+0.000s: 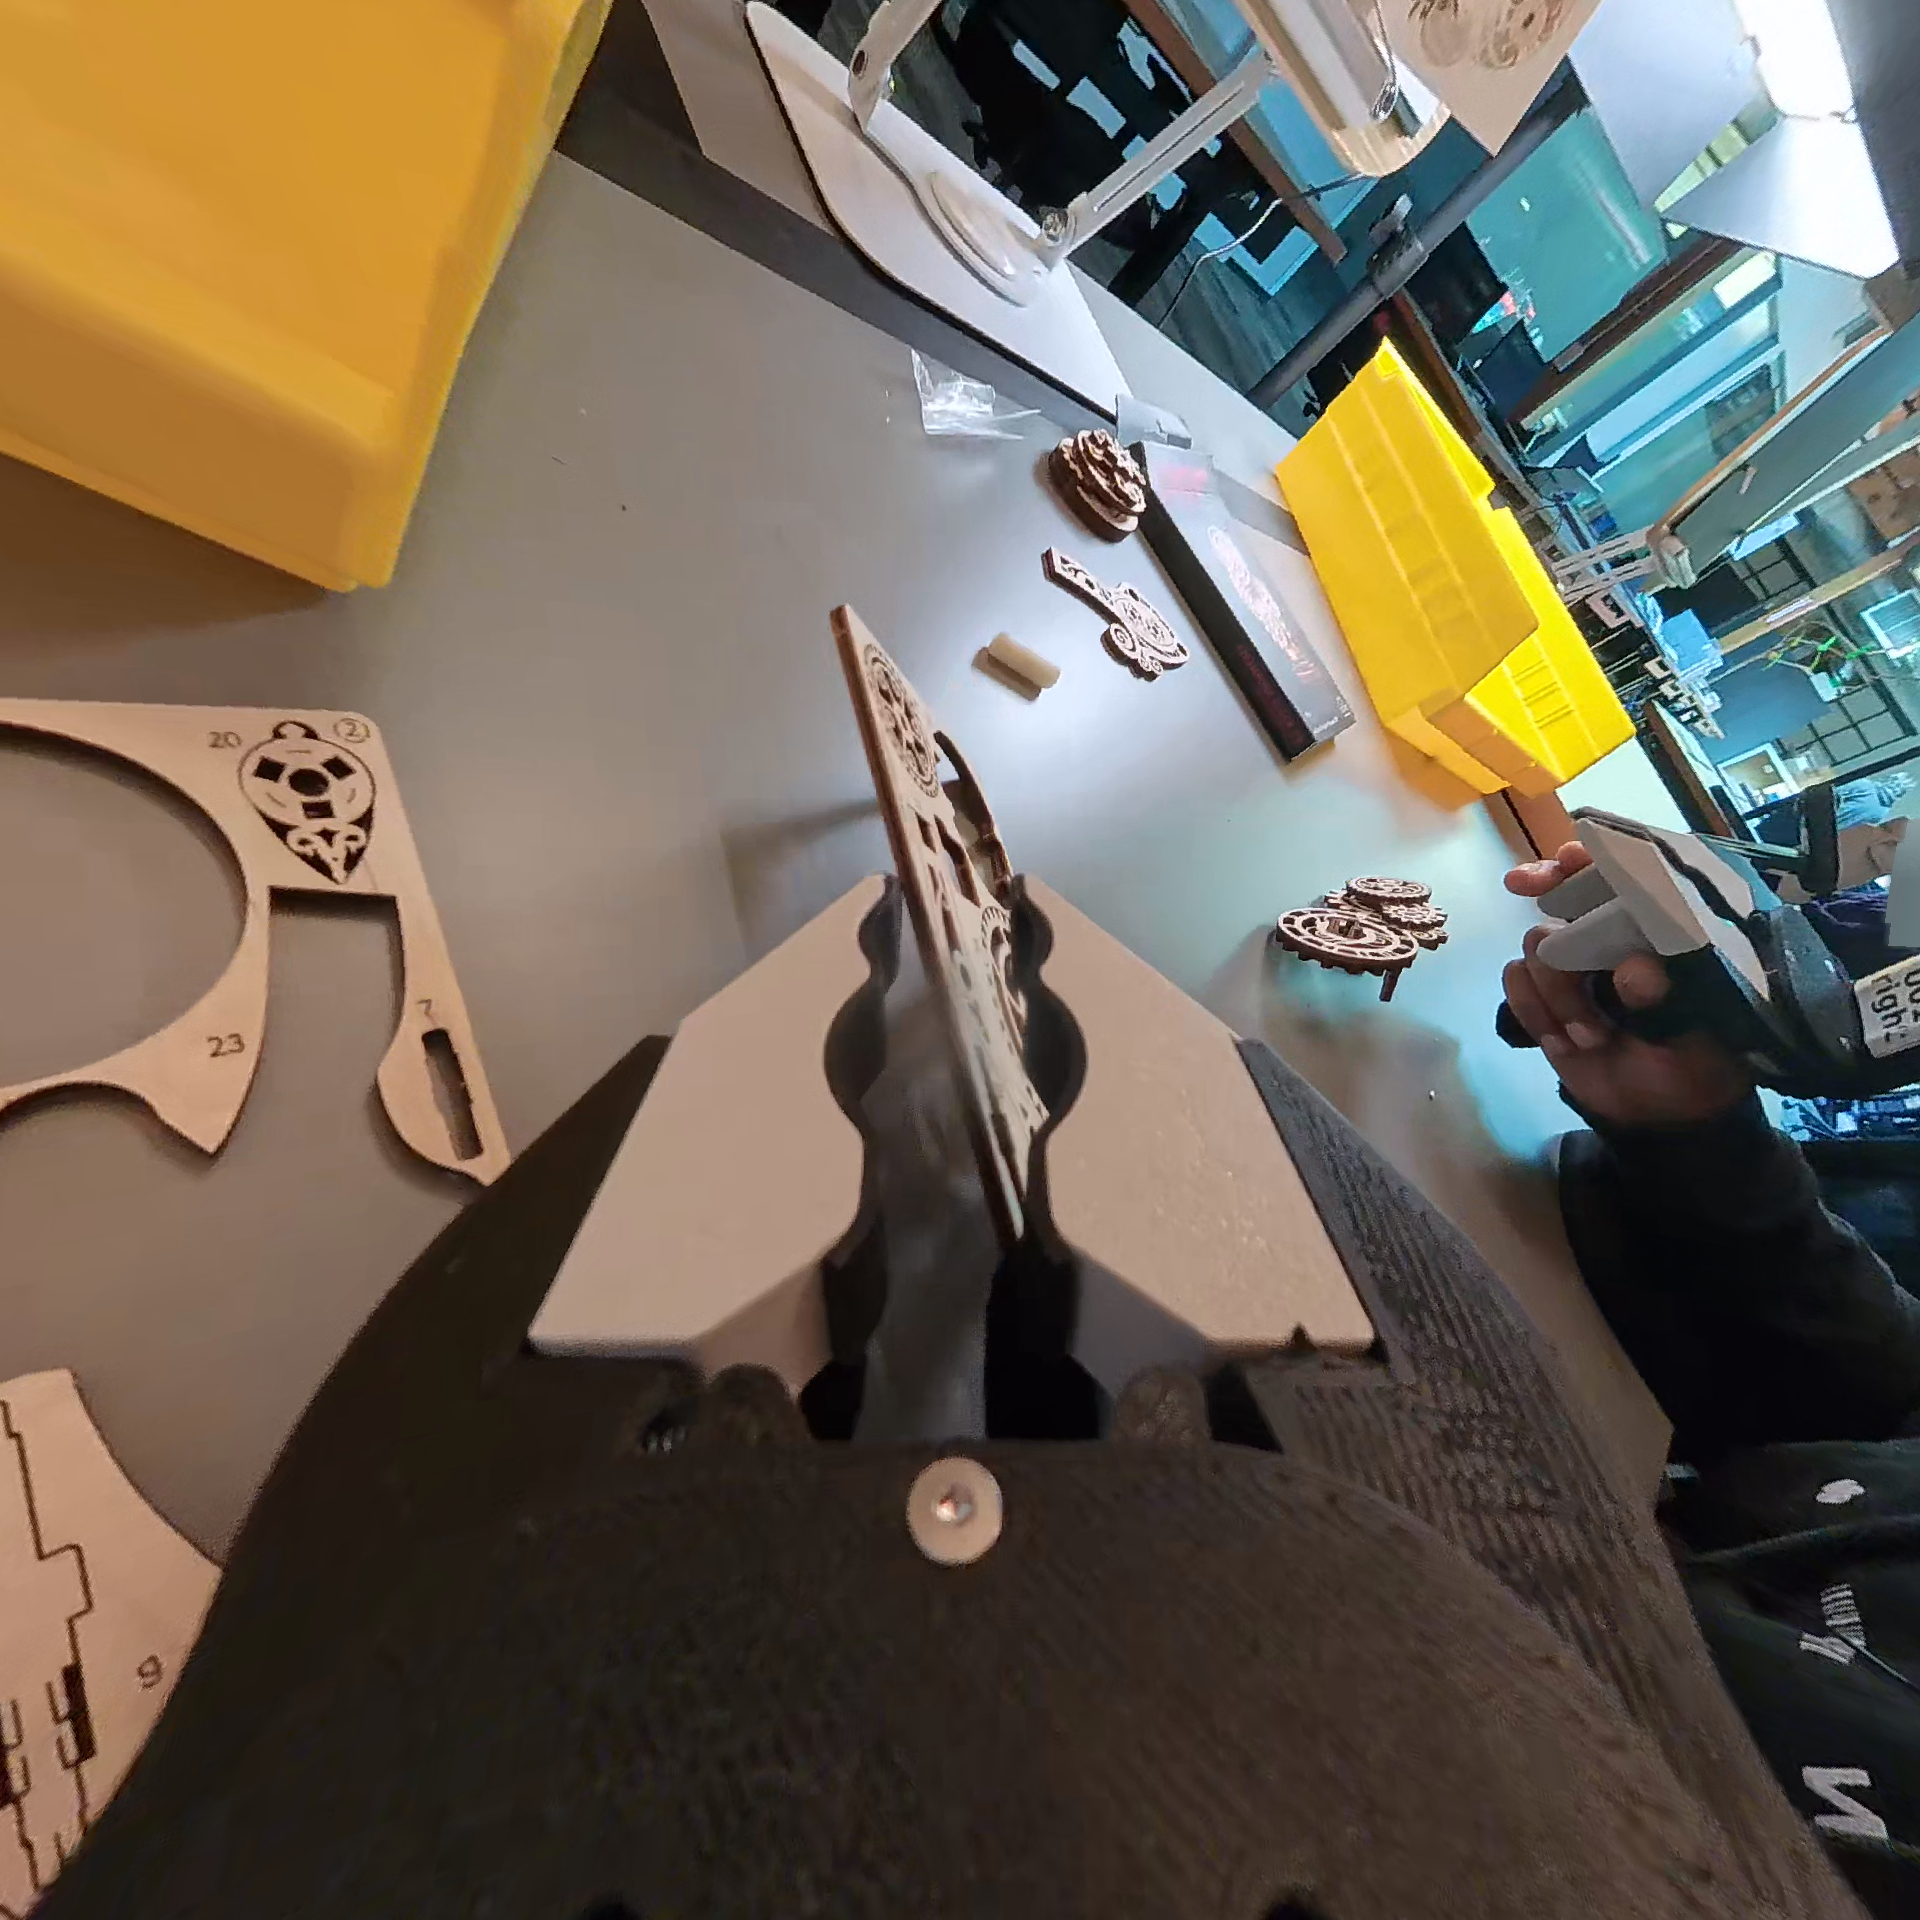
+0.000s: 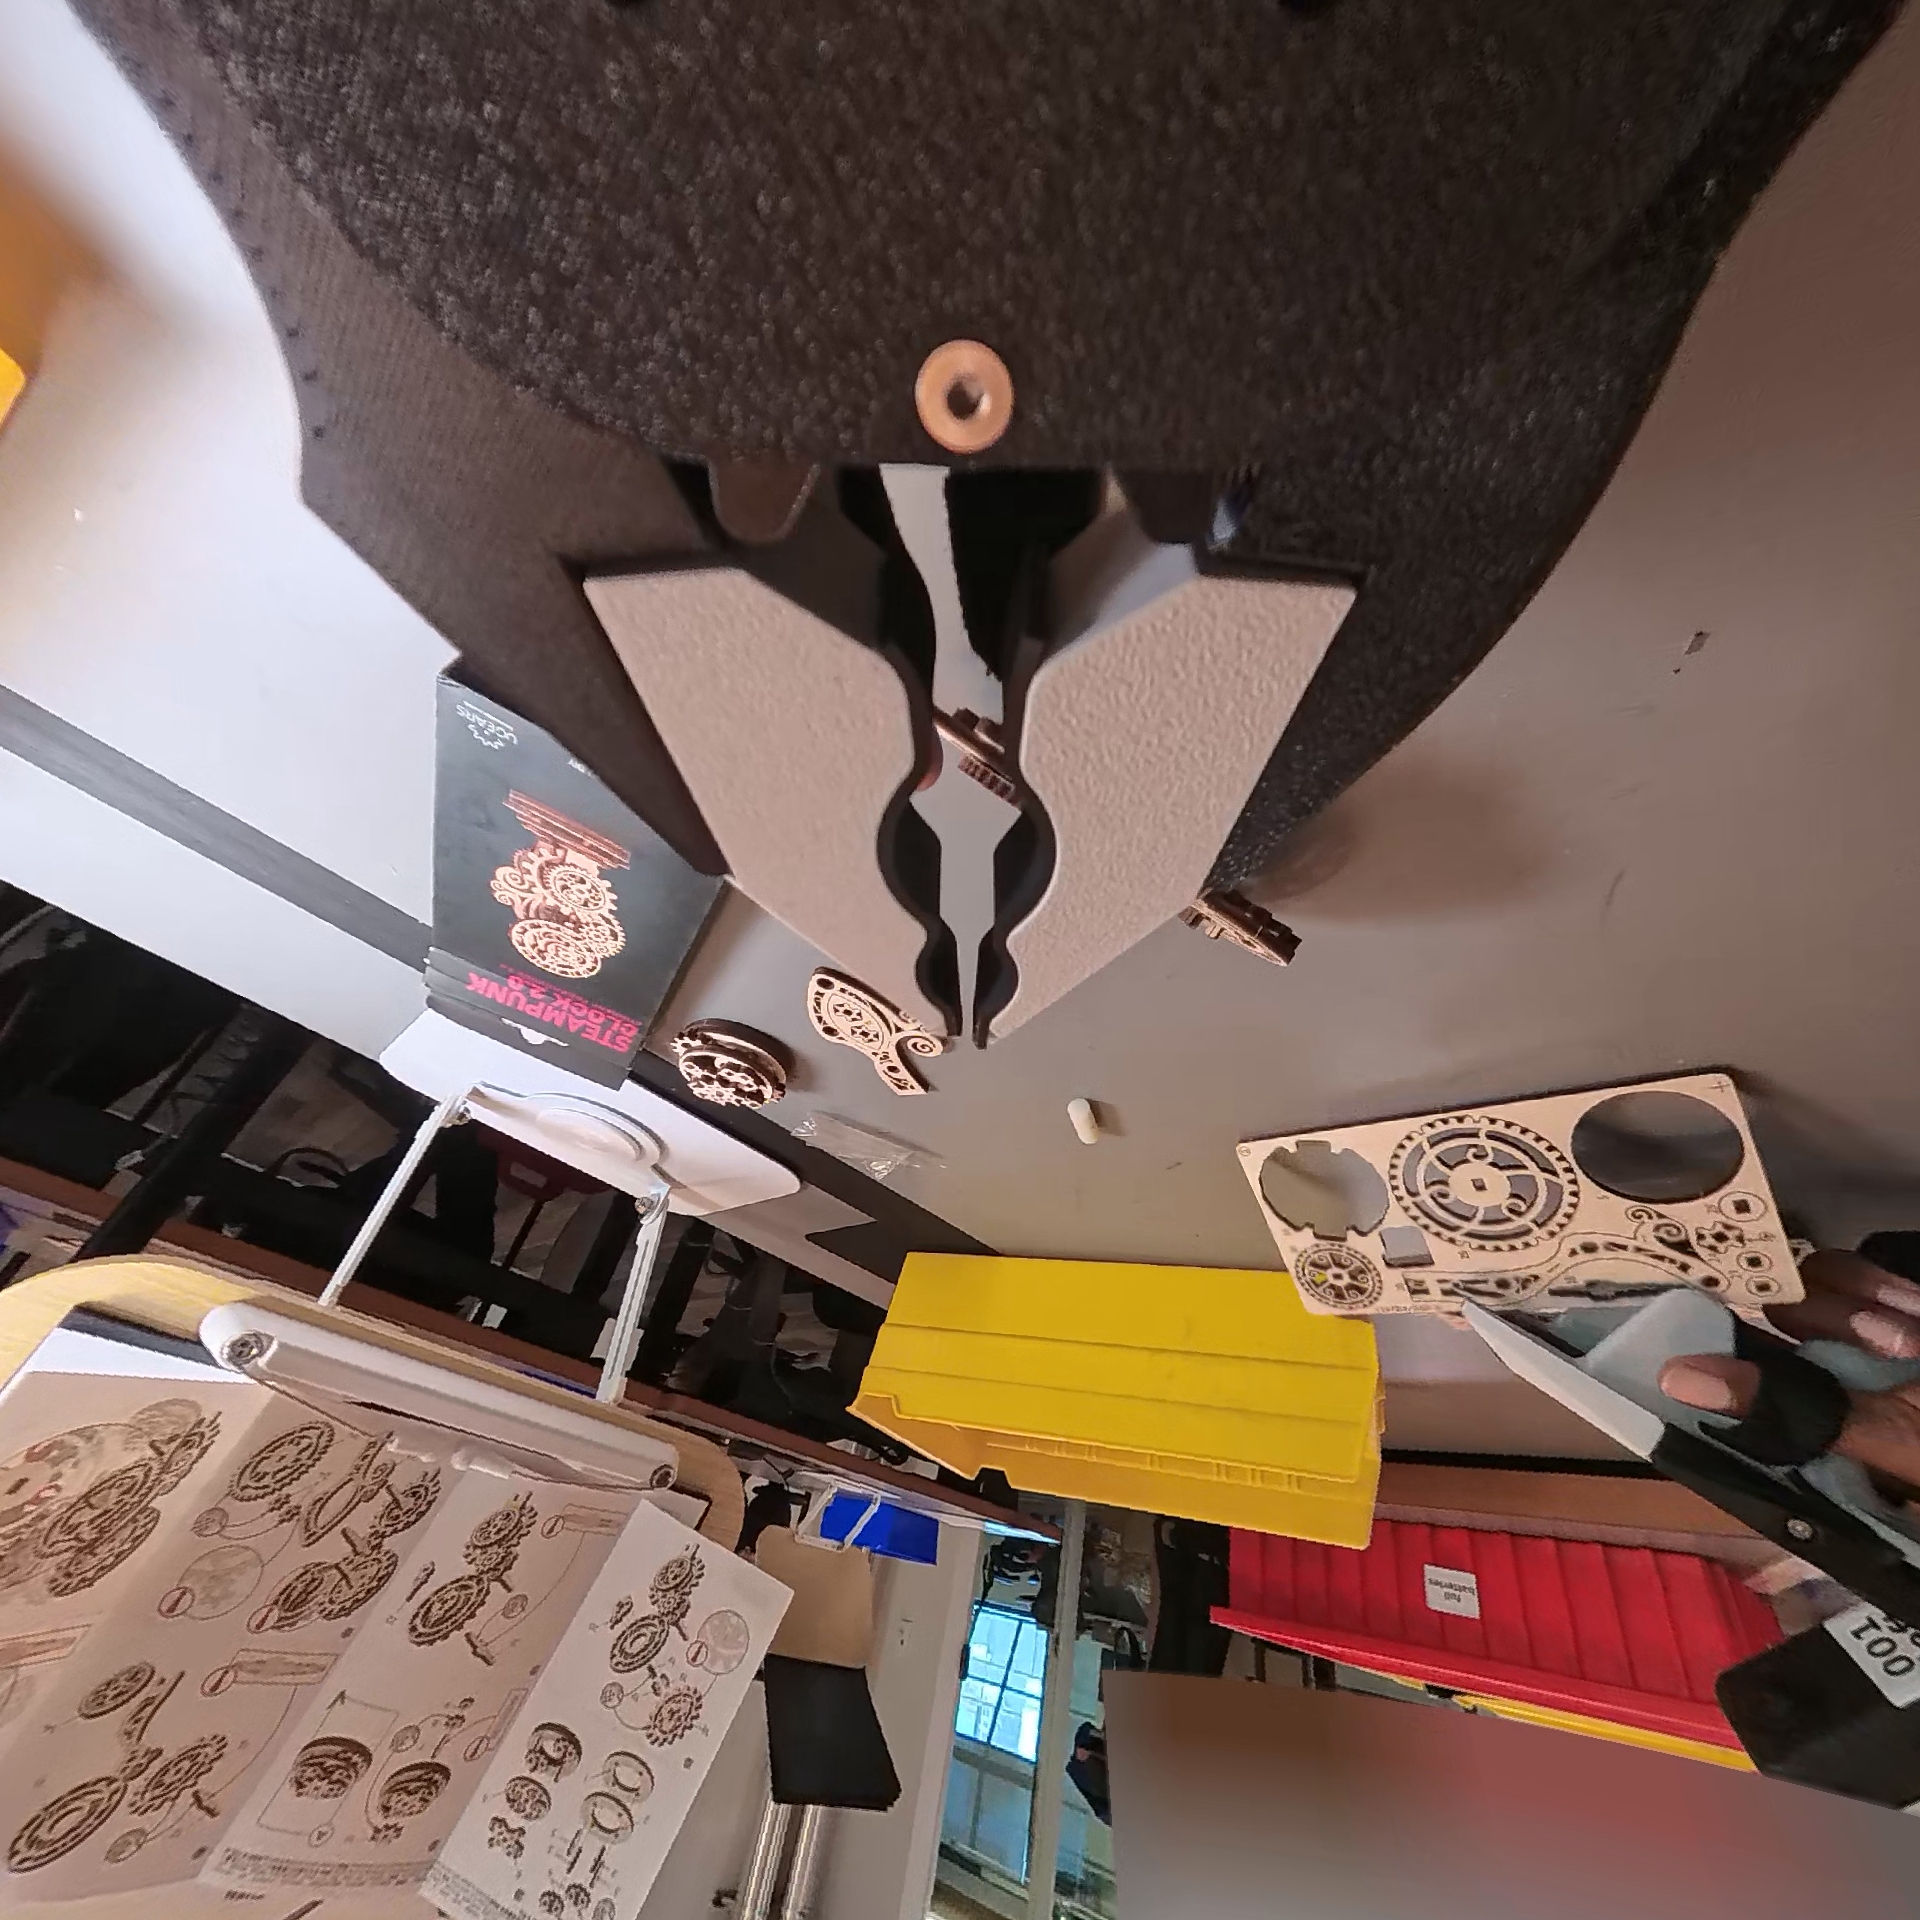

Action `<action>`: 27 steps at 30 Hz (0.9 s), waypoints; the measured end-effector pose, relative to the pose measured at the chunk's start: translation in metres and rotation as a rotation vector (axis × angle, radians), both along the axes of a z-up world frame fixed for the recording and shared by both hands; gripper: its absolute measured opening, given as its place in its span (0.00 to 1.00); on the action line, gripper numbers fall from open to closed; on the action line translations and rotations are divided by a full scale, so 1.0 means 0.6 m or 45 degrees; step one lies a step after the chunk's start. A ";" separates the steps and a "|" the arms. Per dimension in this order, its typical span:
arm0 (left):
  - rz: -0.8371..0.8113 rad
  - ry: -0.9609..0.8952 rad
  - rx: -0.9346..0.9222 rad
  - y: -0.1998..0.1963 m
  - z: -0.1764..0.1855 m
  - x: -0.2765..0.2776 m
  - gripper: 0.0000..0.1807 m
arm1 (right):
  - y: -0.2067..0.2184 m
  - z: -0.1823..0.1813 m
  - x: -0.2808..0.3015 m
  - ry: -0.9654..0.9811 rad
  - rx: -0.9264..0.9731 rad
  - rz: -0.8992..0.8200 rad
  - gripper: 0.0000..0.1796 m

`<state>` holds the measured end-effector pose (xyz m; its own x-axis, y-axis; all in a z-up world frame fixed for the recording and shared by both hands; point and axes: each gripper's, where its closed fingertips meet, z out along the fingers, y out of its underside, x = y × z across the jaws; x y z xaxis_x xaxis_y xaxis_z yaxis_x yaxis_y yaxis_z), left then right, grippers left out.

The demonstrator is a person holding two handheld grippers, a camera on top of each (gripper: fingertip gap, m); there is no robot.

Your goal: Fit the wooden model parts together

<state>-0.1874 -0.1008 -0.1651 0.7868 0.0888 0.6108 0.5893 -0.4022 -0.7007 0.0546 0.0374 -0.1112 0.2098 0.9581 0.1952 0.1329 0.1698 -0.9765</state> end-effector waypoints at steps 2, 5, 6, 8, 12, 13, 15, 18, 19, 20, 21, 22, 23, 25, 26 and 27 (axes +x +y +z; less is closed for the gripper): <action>-0.021 -0.009 -0.023 -0.002 -0.003 0.003 0.19 | -0.001 -0.002 0.000 -0.006 0.003 0.002 0.00; -0.044 0.001 0.051 -0.008 0.020 0.002 0.29 | -0.001 -0.004 -0.001 -0.014 0.006 0.003 0.00; -0.050 0.033 0.063 -0.014 0.029 -0.004 0.32 | -0.001 -0.005 -0.001 -0.017 0.006 0.002 0.00; -0.022 0.151 0.095 -0.034 0.054 -0.030 0.36 | 0.000 -0.007 -0.002 -0.021 0.005 0.000 0.00; 0.176 0.434 -0.010 -0.106 0.091 -0.133 0.38 | -0.001 -0.011 -0.004 -0.032 0.005 0.003 0.00; 0.211 0.476 -0.061 -0.127 0.092 -0.153 0.40 | -0.002 -0.011 -0.005 -0.035 0.005 0.004 0.00; 0.240 0.530 -0.180 -0.165 0.079 -0.182 0.43 | -0.003 -0.014 -0.006 -0.043 0.010 0.005 0.00; 0.187 0.551 -0.364 -0.213 0.030 -0.194 0.49 | -0.002 -0.017 -0.008 -0.057 0.022 0.001 0.00; 0.151 0.537 -0.390 -0.223 0.015 -0.188 0.49 | -0.002 -0.018 -0.008 -0.061 0.024 0.000 0.00; 0.110 0.522 -0.392 -0.229 0.003 -0.179 0.50 | -0.002 -0.020 -0.008 -0.065 0.025 -0.002 0.00; 0.062 0.509 -0.379 -0.232 -0.007 -0.167 0.51 | -0.002 -0.021 -0.009 -0.069 0.028 -0.004 0.00; 0.016 0.506 -0.375 -0.235 -0.017 -0.154 0.52 | -0.002 -0.022 -0.009 -0.074 0.032 -0.005 0.00; -0.022 0.519 -0.385 -0.238 -0.028 -0.144 0.54 | -0.003 -0.023 -0.010 -0.080 0.036 -0.007 0.00; -0.104 0.569 -0.413 -0.241 -0.050 -0.124 0.57 | -0.004 -0.025 -0.011 -0.090 0.049 -0.010 0.00; -0.137 0.602 -0.424 -0.240 -0.060 -0.116 0.57 | -0.005 -0.026 -0.012 -0.095 0.057 -0.011 0.00; -0.165 0.641 -0.443 -0.239 -0.068 -0.111 0.57 | -0.006 -0.027 -0.013 -0.100 0.065 -0.011 0.00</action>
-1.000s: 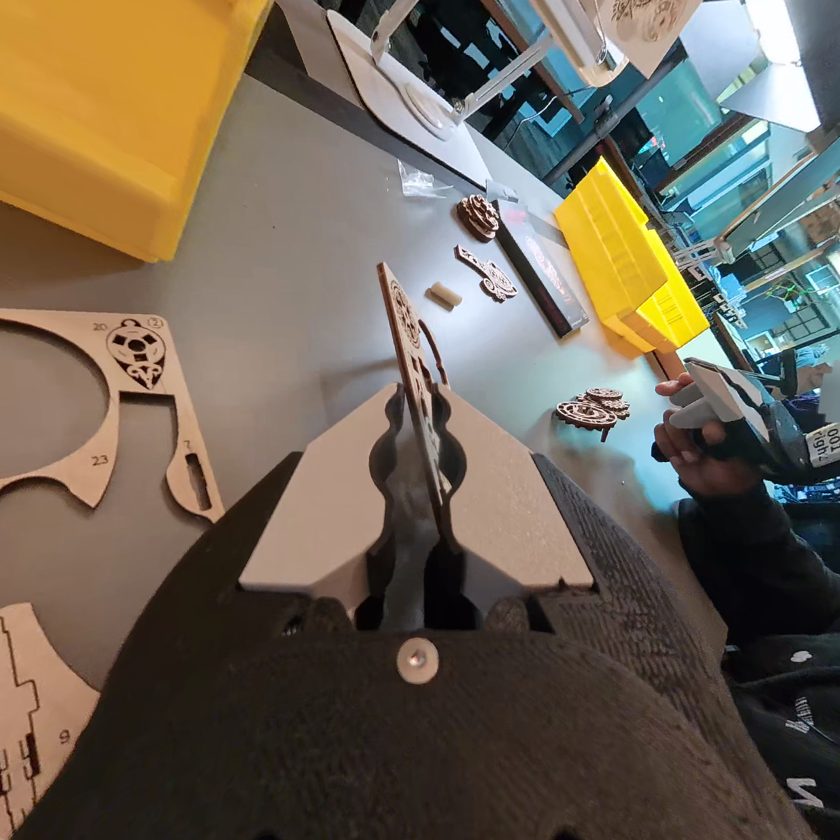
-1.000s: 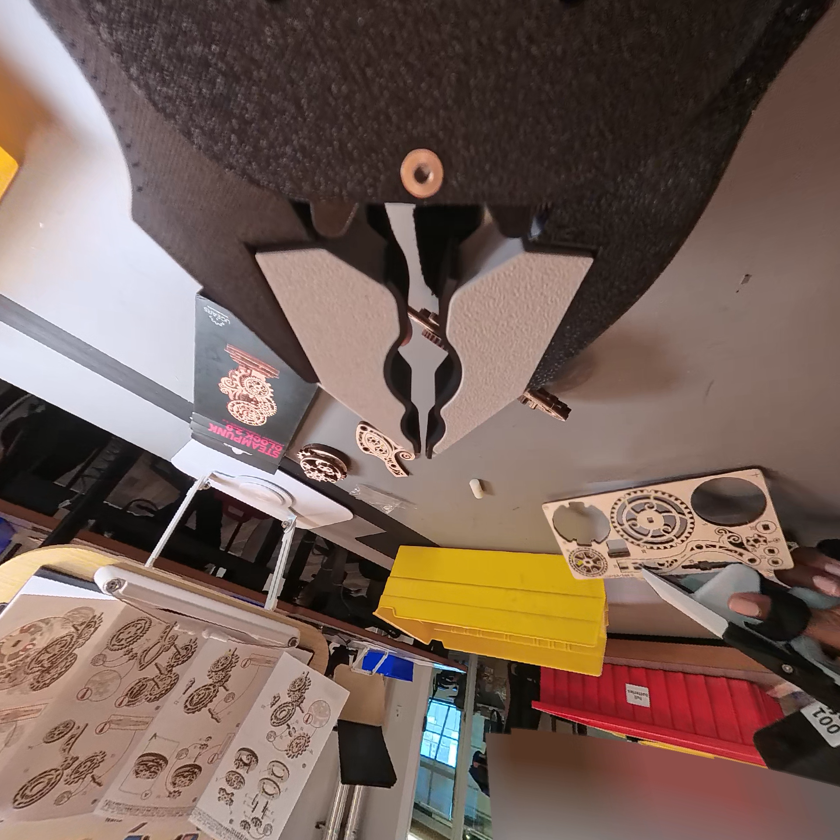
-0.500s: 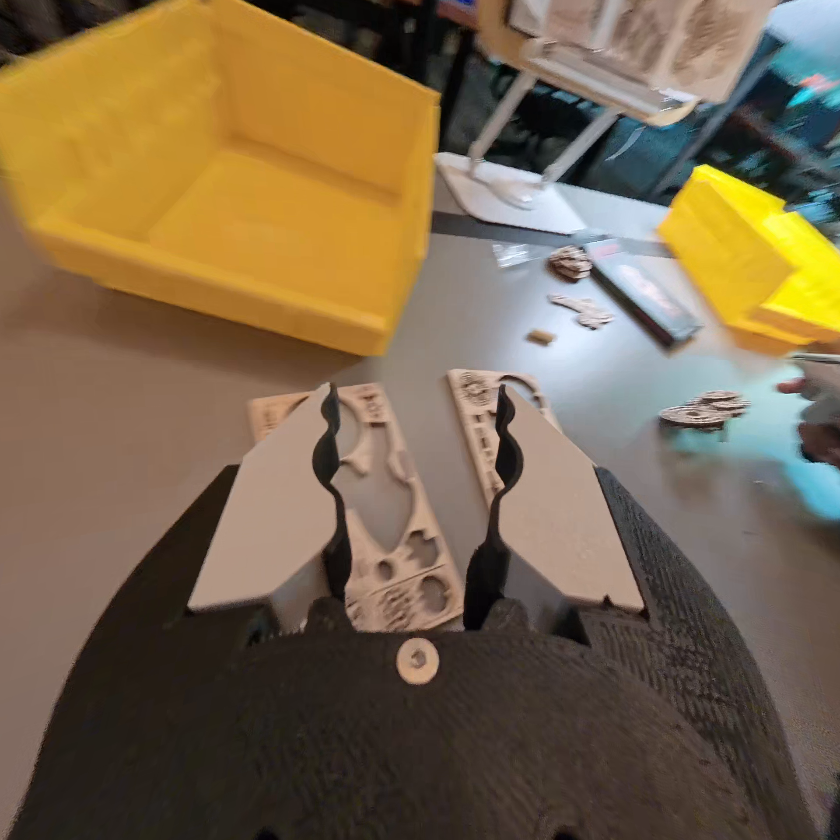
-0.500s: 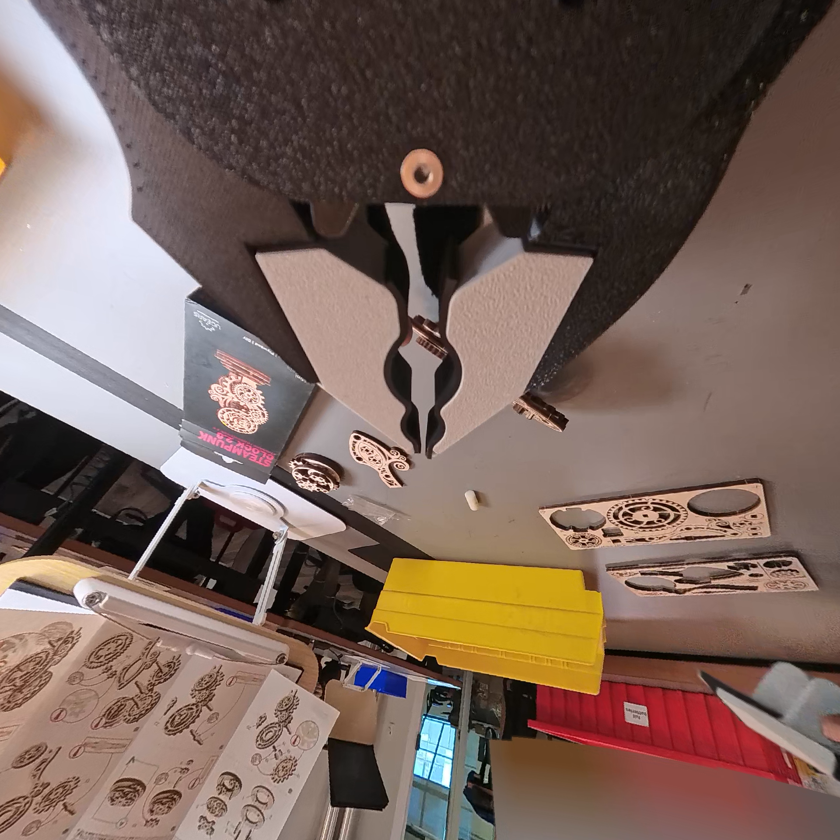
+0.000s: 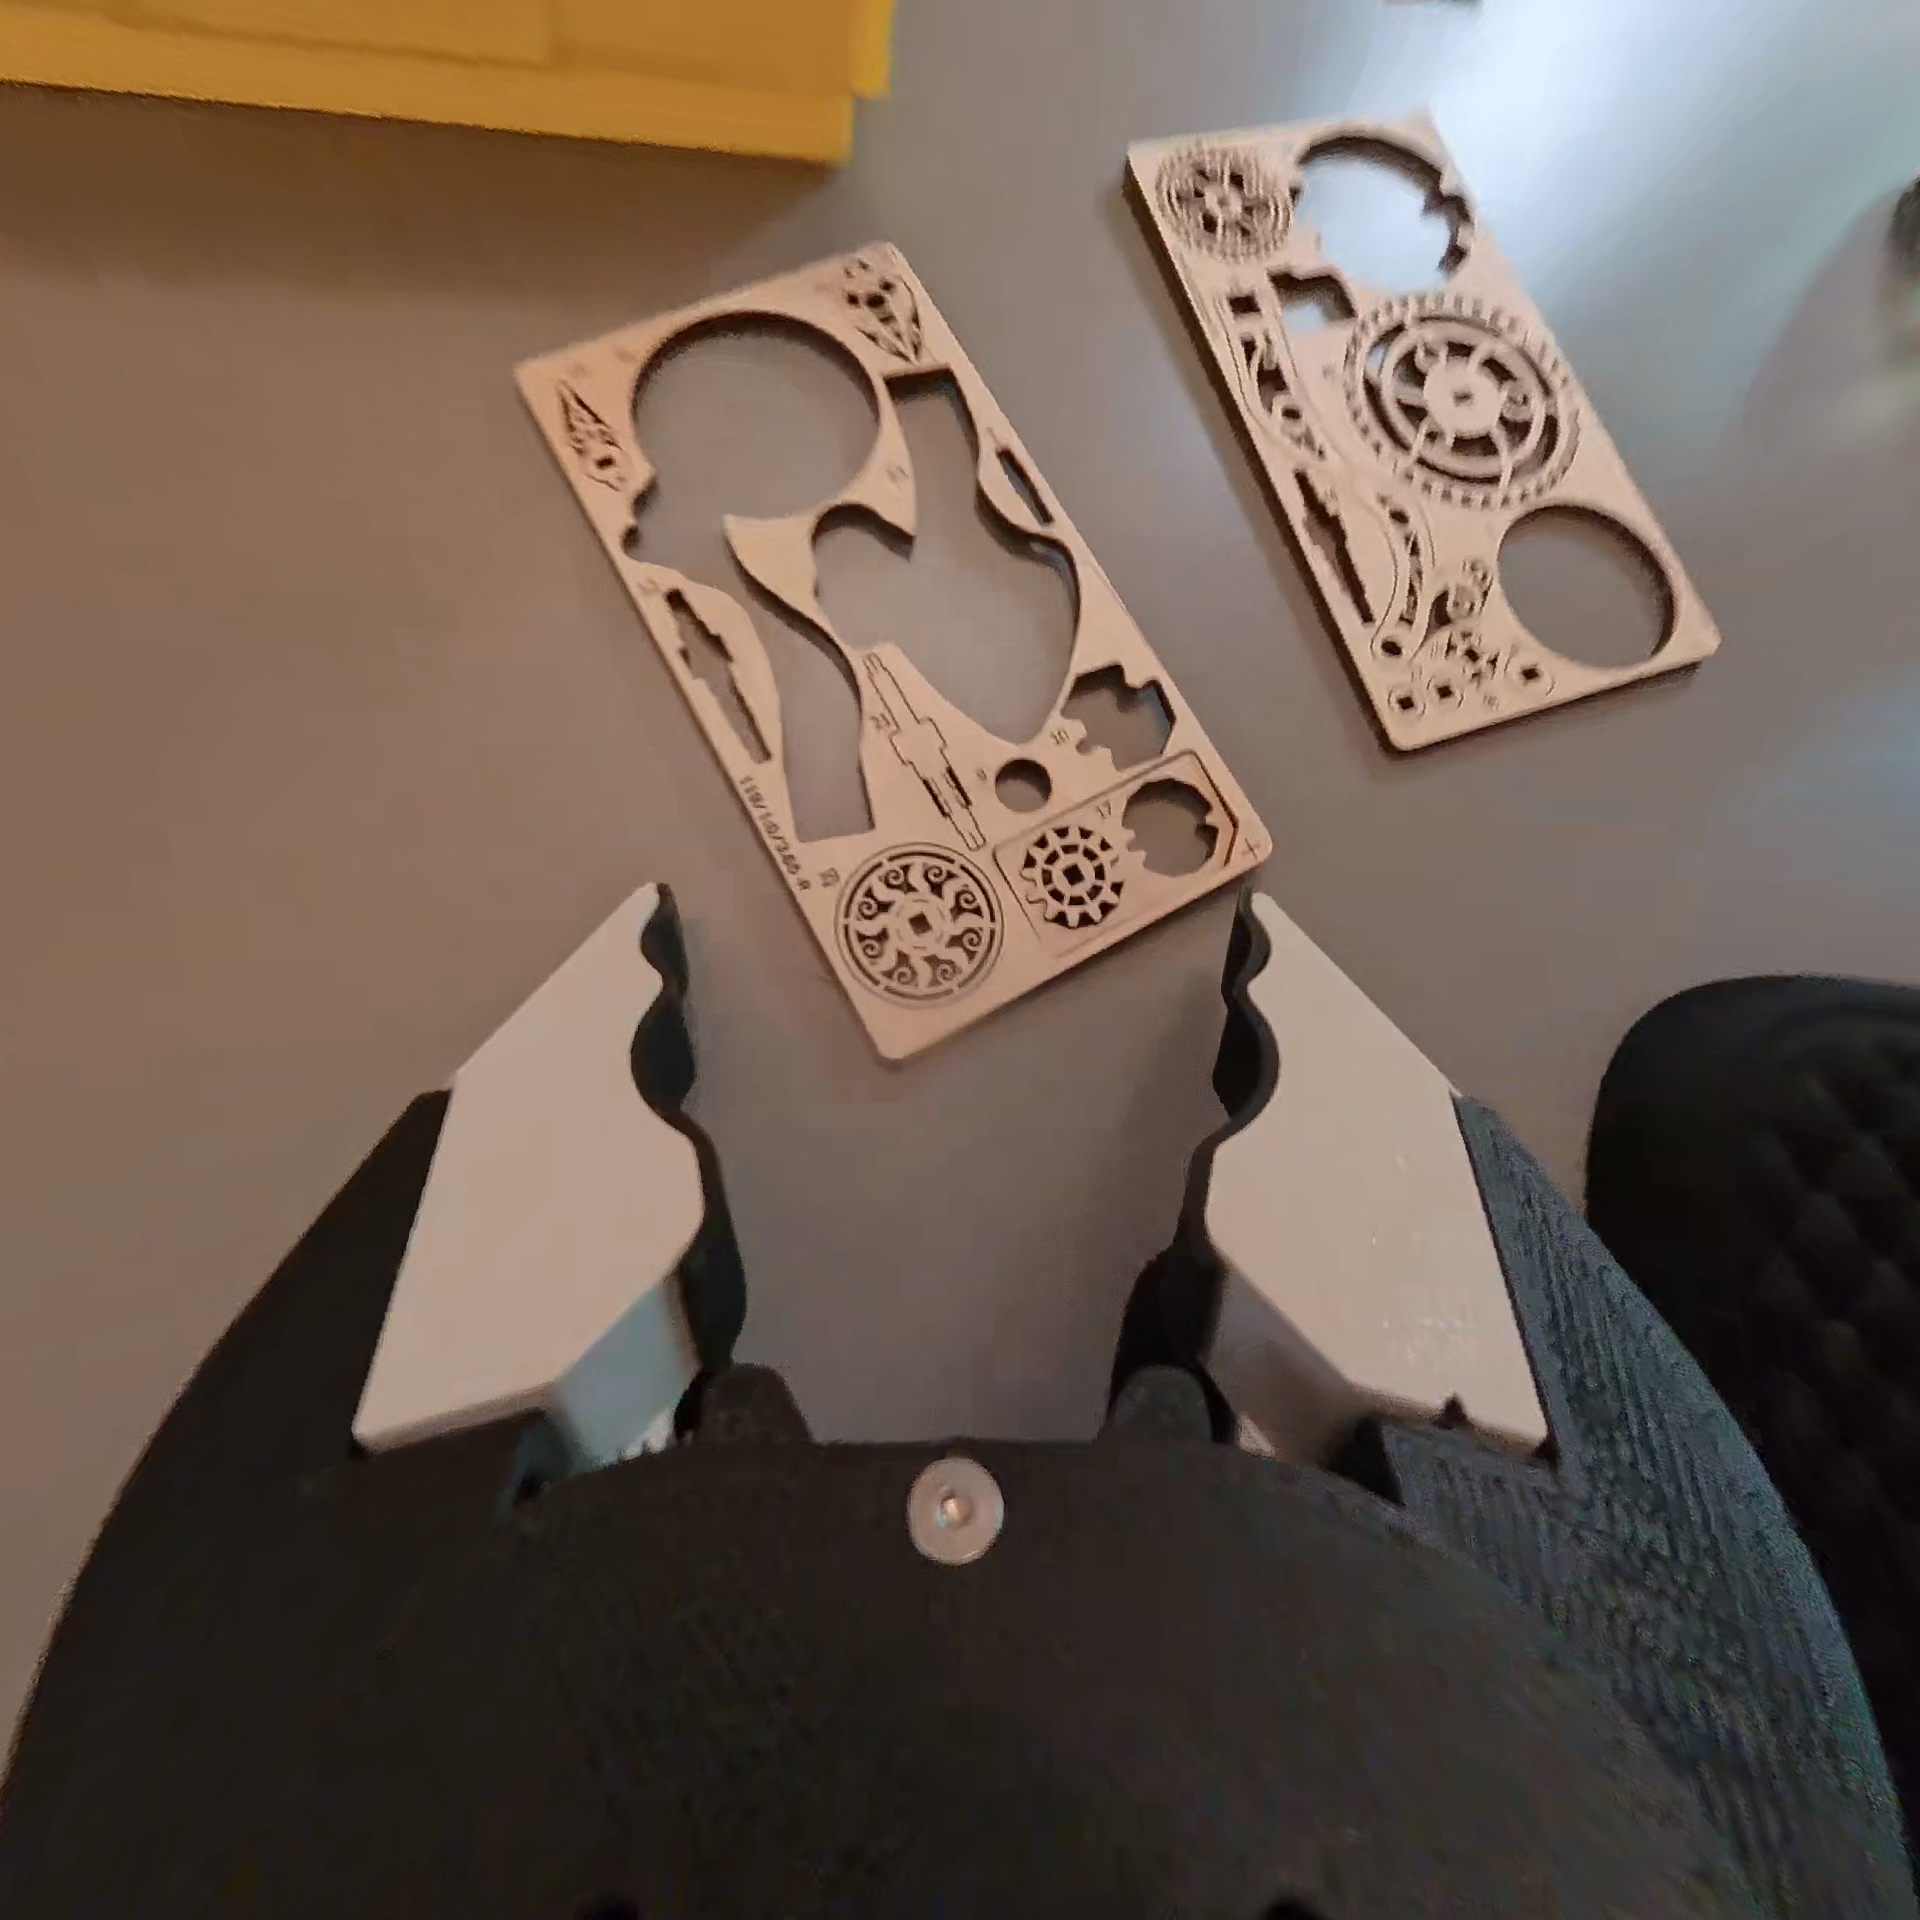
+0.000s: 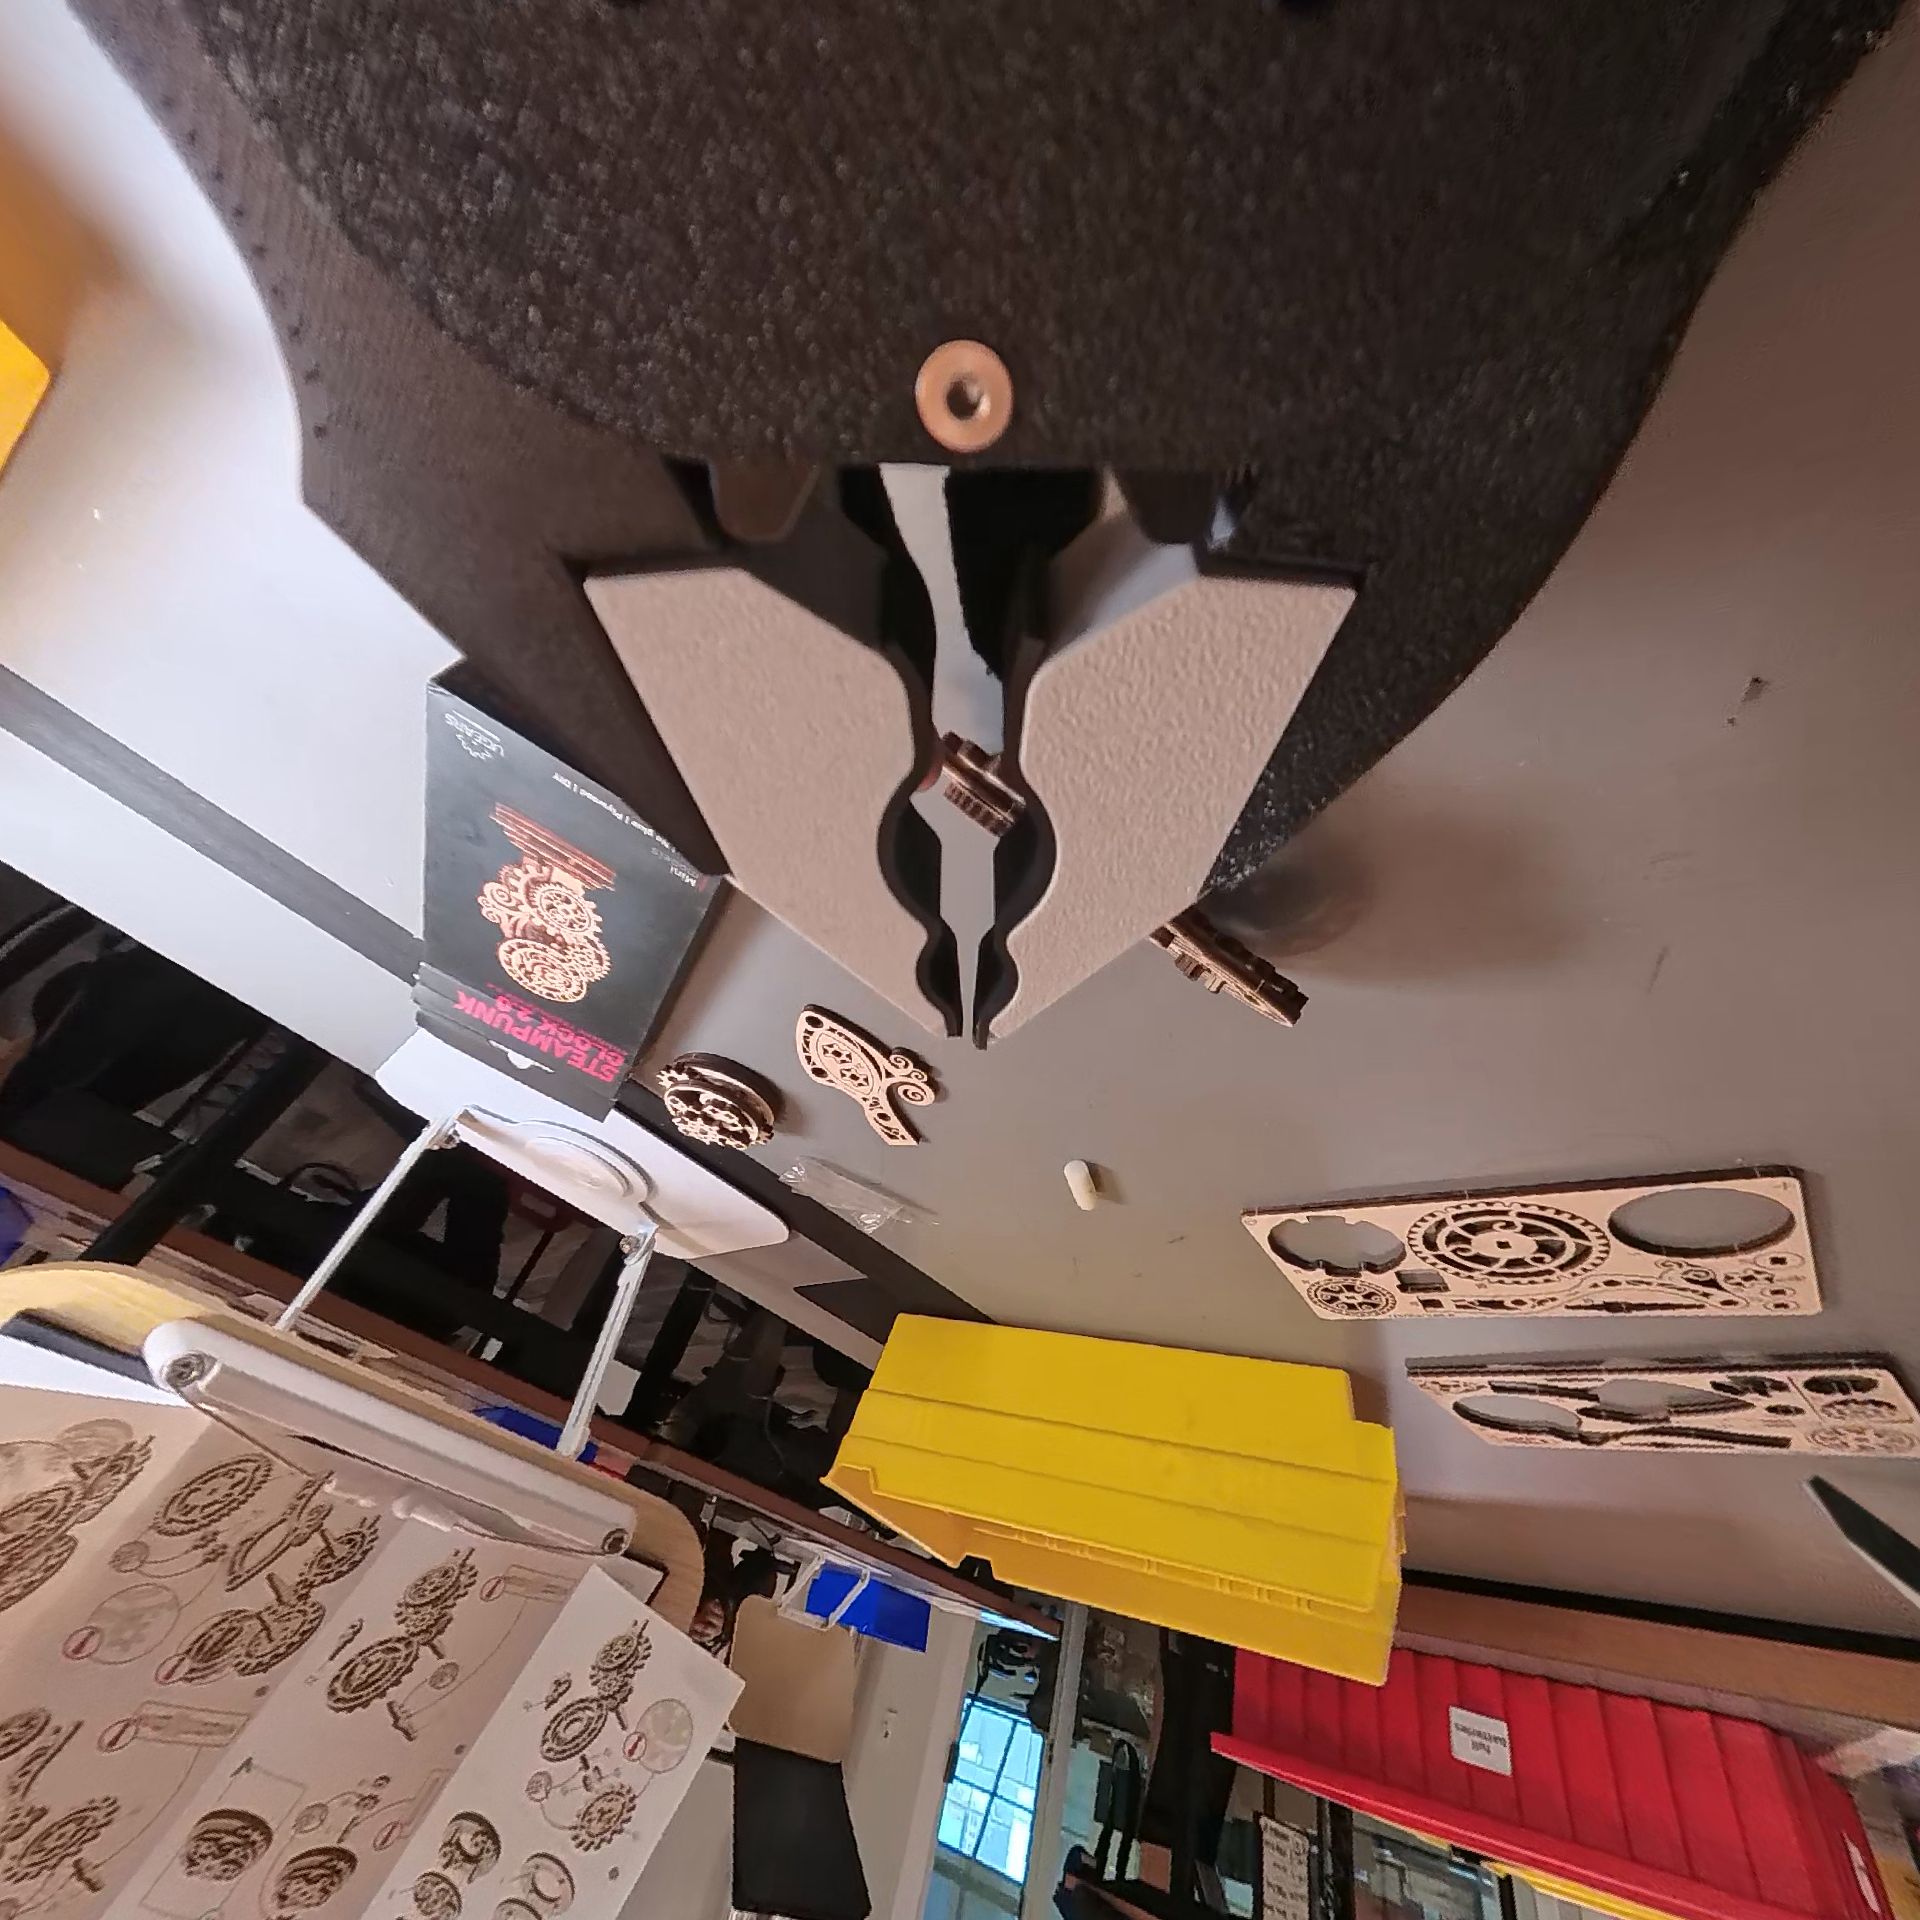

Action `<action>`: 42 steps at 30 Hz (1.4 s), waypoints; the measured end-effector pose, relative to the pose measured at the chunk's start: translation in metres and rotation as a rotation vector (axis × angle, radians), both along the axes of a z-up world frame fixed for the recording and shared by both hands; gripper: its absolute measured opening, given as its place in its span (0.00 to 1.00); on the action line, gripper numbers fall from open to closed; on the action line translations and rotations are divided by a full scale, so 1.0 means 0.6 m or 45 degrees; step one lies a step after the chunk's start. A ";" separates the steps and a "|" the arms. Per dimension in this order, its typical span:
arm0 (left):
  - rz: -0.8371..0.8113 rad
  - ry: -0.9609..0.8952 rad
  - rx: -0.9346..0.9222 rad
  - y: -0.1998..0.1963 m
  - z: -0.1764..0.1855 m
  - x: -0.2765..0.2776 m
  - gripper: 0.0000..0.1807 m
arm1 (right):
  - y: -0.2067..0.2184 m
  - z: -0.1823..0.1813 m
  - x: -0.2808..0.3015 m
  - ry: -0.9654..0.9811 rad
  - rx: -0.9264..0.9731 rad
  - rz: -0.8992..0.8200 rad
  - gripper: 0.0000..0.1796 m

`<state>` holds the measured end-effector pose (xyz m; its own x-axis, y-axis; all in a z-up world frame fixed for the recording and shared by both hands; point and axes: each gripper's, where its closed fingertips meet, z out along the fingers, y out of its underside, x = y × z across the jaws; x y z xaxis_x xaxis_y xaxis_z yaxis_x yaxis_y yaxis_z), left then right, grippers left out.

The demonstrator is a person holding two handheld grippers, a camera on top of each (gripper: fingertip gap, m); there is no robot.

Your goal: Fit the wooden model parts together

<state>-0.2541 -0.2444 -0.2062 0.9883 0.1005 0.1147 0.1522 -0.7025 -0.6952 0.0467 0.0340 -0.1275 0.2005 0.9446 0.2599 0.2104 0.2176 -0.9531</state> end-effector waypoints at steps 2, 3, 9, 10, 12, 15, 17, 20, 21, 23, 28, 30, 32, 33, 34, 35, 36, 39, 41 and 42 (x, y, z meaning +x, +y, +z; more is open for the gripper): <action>-0.041 0.081 -0.041 0.002 -0.013 0.003 0.56 | -0.002 -0.002 -0.001 -0.011 0.014 0.000 0.00; -0.058 0.119 -0.051 0.003 -0.016 0.004 0.55 | -0.003 -0.003 -0.002 -0.017 0.021 0.000 0.00; -0.087 0.125 -0.036 0.011 -0.013 0.011 0.46 | -0.002 -0.005 -0.001 -0.026 0.037 -0.010 0.00; -0.090 0.125 -0.034 0.012 -0.013 0.013 0.45 | -0.002 -0.006 -0.001 -0.027 0.035 -0.011 0.00; -0.093 0.124 -0.025 0.013 -0.012 0.017 0.44 | -0.002 -0.007 -0.002 -0.030 0.032 -0.010 0.00; -0.089 0.124 -0.017 0.013 -0.012 0.020 0.41 | -0.002 -0.010 -0.003 -0.037 0.033 -0.007 0.00; -0.095 0.124 -0.013 0.013 -0.012 0.023 0.40 | -0.002 -0.011 -0.003 -0.040 0.032 -0.006 0.00; -0.097 0.123 -0.012 0.014 -0.011 0.026 0.38 | -0.002 -0.011 -0.003 -0.040 0.029 -0.007 0.00; -0.101 0.122 -0.010 0.014 -0.011 0.027 0.37 | -0.002 -0.011 -0.003 -0.040 0.029 -0.007 0.00; -0.107 0.121 -0.005 0.015 -0.011 0.029 0.35 | -0.002 -0.012 -0.003 -0.041 0.030 -0.008 0.00; -0.126 0.116 0.008 0.015 -0.010 0.035 0.32 | -0.002 -0.012 -0.003 -0.042 0.032 -0.009 0.00; -0.136 0.114 0.013 0.016 -0.010 0.037 0.30 | -0.001 -0.012 -0.003 -0.043 0.031 -0.010 0.00; -0.143 0.115 0.014 0.015 -0.010 0.039 0.29 | -0.001 -0.012 -0.003 -0.043 0.031 -0.011 0.00; -0.146 0.113 0.016 0.015 -0.010 0.040 0.29 | -0.001 -0.012 -0.003 -0.044 0.032 -0.011 0.00; -0.150 0.112 0.017 0.015 -0.009 0.040 0.28 | -0.001 -0.013 -0.003 -0.045 0.032 -0.011 0.00; -0.153 0.111 0.019 0.015 -0.009 0.041 0.27 | -0.001 -0.013 -0.003 -0.045 0.033 -0.011 0.00; -0.157 0.109 0.021 0.015 -0.009 0.042 0.27 | -0.001 -0.013 -0.004 -0.046 0.033 -0.011 0.00; -0.166 0.104 0.026 0.014 -0.009 0.044 0.24 | -0.001 -0.013 -0.004 -0.046 0.033 -0.013 0.00; -0.167 0.095 0.031 0.013 -0.008 0.044 0.24 | -0.001 -0.013 -0.004 -0.047 0.033 -0.014 0.00; -0.168 0.085 0.035 0.013 -0.008 0.045 0.24 | 0.000 -0.013 -0.004 -0.047 0.033 -0.015 0.00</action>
<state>-0.2272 -0.2365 -0.2108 0.9982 -0.0332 0.0491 0.0124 -0.6940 -0.7198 0.0443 0.0338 -0.1353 0.2010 0.9351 0.2918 0.2483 0.2396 -0.9386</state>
